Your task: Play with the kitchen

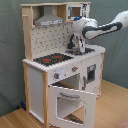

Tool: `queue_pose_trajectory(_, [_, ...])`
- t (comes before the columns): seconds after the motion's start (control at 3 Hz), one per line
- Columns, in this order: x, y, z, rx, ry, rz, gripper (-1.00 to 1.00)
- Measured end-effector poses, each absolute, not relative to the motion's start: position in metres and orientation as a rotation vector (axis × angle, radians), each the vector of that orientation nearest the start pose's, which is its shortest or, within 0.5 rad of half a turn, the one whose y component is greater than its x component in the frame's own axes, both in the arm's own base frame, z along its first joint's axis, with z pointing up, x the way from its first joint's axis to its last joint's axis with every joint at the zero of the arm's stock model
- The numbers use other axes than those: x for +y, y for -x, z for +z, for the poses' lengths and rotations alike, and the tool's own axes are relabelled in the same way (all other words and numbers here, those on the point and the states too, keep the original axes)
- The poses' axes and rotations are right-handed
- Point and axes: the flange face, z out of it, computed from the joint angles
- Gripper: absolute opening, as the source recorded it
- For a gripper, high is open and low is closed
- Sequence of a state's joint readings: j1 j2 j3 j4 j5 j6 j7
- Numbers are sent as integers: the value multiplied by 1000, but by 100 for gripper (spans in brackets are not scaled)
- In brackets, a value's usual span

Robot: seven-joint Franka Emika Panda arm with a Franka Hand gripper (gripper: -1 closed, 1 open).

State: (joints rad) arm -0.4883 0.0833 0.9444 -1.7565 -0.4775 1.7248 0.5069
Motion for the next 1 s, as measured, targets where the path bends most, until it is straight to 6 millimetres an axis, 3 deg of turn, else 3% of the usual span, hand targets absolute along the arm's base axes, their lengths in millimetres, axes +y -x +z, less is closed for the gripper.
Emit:
queue_pose_trajectory(0.33, [200, -553, 503, -22, 3478, -152, 100])
queue_pose_trajectory(0.67, [207, -556, 491, -42, 3454, -125, 100])
queue_pose_trajectory(1.0, [208, -556, 490, -45, 3453, -121, -100])
